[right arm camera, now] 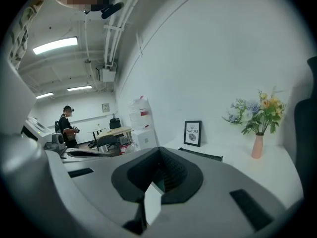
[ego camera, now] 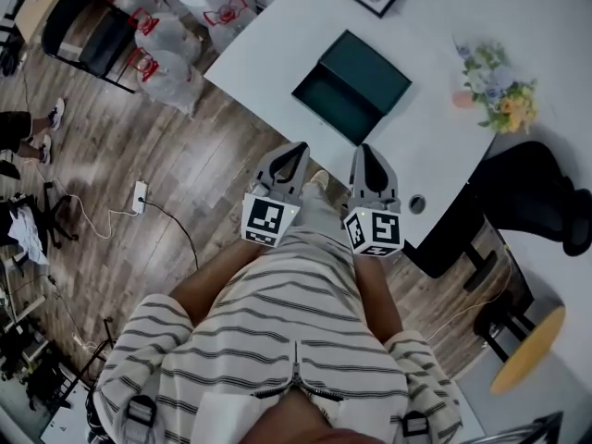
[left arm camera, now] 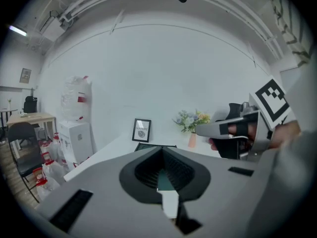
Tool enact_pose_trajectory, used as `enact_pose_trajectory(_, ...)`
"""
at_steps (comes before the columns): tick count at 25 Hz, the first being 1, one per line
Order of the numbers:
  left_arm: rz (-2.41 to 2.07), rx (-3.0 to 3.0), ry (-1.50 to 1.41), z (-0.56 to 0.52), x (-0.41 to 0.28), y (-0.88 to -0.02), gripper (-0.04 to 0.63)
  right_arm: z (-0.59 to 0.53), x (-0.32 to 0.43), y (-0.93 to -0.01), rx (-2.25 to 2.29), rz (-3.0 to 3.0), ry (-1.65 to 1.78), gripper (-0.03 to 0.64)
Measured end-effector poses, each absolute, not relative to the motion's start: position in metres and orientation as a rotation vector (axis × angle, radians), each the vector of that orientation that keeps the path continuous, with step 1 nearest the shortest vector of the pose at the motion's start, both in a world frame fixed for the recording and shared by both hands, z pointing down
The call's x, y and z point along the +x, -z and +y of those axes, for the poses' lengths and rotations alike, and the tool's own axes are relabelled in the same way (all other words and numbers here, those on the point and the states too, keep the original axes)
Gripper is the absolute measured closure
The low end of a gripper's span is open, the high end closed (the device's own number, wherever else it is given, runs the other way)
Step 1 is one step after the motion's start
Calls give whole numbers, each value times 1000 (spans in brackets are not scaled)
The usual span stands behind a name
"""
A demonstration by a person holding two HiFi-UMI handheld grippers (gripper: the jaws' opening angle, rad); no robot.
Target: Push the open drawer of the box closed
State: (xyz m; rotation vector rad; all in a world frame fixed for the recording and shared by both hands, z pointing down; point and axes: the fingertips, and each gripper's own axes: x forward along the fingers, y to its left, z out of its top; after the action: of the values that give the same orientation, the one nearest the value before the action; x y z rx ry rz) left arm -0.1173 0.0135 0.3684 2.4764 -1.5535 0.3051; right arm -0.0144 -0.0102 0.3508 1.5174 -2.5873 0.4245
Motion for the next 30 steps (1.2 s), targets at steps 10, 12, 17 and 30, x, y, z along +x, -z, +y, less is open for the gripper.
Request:
enact_pose_trajectory(10,-1543,2422,-372,-8,-100,-395,597,-35,11,-378,1530,-2530,-520,606)
enact_pose_trajectory(12,-1534,2418,-385,-10,-95,-402,597,-38,16,-387,1529,-2514,-542,606)
enact_pose_trajectory(17,-1523,2413,-422,-17,-84,-420,597,-47,27,-407,1532,-2485,-579,607)
enact_pose_trajectory(30,-1476,2338,-470,-32,-82,-454,595,-79,38,-431,1593,-2413,-726,607)
